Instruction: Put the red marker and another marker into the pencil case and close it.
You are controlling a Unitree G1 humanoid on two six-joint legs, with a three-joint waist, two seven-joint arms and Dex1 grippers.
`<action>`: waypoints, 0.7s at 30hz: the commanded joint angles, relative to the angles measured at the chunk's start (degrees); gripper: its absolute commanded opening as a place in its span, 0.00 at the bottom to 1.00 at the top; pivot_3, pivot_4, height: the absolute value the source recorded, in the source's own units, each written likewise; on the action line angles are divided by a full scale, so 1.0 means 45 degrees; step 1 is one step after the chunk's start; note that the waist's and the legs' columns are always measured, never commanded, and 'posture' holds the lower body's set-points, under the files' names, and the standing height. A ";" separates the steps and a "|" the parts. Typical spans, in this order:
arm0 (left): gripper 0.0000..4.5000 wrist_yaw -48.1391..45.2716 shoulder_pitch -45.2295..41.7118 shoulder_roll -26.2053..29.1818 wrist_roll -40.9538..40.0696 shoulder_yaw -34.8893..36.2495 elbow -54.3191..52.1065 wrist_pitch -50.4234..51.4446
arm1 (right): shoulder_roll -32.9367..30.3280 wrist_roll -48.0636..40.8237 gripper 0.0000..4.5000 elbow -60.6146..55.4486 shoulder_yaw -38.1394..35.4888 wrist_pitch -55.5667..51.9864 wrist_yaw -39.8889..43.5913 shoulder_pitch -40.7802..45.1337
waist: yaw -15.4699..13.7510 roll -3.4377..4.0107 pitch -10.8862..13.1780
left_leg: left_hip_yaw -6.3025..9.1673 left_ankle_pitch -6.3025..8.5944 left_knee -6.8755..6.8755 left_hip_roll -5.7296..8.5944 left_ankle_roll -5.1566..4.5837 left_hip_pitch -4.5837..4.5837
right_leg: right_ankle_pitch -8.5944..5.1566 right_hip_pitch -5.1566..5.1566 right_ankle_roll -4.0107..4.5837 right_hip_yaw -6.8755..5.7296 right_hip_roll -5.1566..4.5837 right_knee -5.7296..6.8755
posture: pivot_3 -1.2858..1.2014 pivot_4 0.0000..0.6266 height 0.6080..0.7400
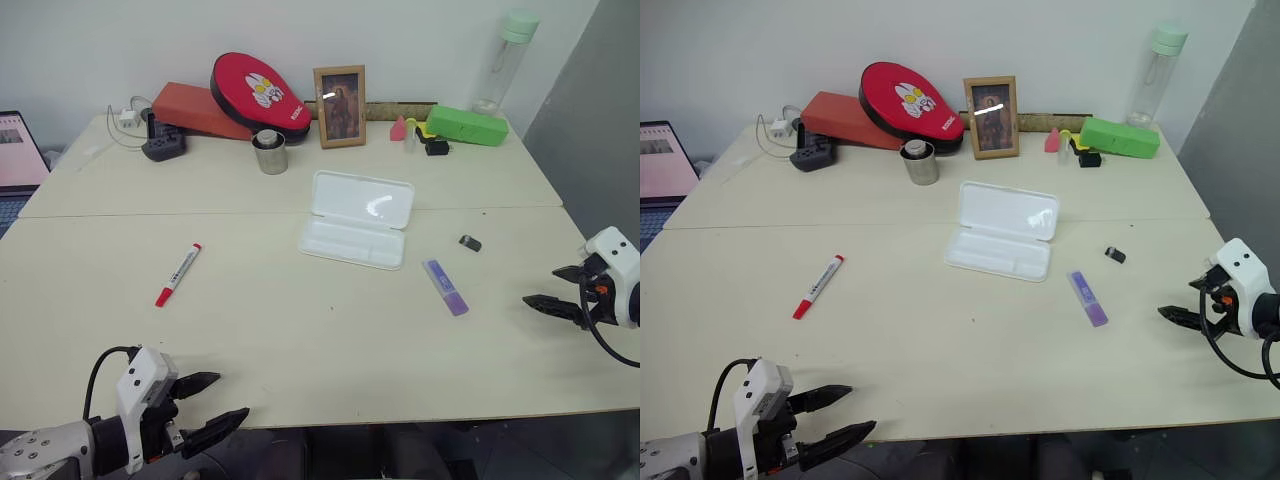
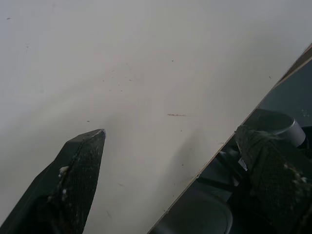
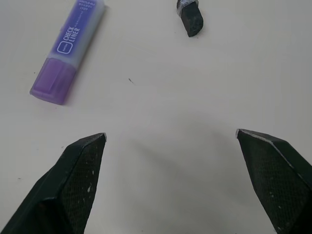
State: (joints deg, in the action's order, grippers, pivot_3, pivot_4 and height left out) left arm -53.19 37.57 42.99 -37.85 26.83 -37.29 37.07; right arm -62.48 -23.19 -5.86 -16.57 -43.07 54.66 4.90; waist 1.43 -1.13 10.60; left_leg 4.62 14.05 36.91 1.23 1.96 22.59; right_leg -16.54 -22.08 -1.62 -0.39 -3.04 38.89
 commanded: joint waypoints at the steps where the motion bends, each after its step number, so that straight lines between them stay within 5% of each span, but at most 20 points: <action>1: 1.00 -0.0076 0.0048 0.0111 -0.0064 0.0259 -0.0046 -0.0069 | -0.0232 0.0093 1.00 -0.0046 -0.0340 0.0107 0.0057 -0.0053 | 0.0000 0.0000 0.0000 | -0.0001 0.0000 0.0000 0.0000 0.0000 0.0000 | 0.0000 0.0000 0.0000 0.0001 0.0000 0.0000 | 0.52 0.24 1.00; 15: 1.00 0.0334 -0.1048 0.0076 -0.0323 -0.0046 -0.0279 0.0340 | 0.0088 -0.0579 1.00 -0.0709 -0.0508 0.0251 0.0386 0.0158 | 0.0003 0.0000 0.0000 | 0.0000 0.0000 0.0000 0.0000 0.0000 -0.0001 | 0.0000 0.0000 -0.0001 0.0000 0.0002 0.0000 | 0.52 0.24 1.00; 21: 1.00 0.2018 -0.3781 -0.0954 -0.1545 0.0185 -0.0001 0.0282 | 0.1097 -0.1842 1.00 -0.1768 0.0121 0.0607 0.0850 0.1751 | 0.0010 0.0004 -0.0001 | 0.0005 0.0000 0.0003 0.0000 0.0000 -0.0003 | 0.0001 0.0001 -0.0001 -0.0003 0.0002 0.0005 | 0.52 0.24 1.00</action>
State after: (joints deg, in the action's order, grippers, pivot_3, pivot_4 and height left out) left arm -48.00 25.28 40.89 -41.40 26.51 -37.27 39.35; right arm -58.81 -28.36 -10.42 -16.71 -41.09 57.50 8.94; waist 1.48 -1.11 10.60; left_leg 4.65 14.05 36.92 1.23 1.96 22.56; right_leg -16.53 -22.07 -1.64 -0.39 -3.03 38.90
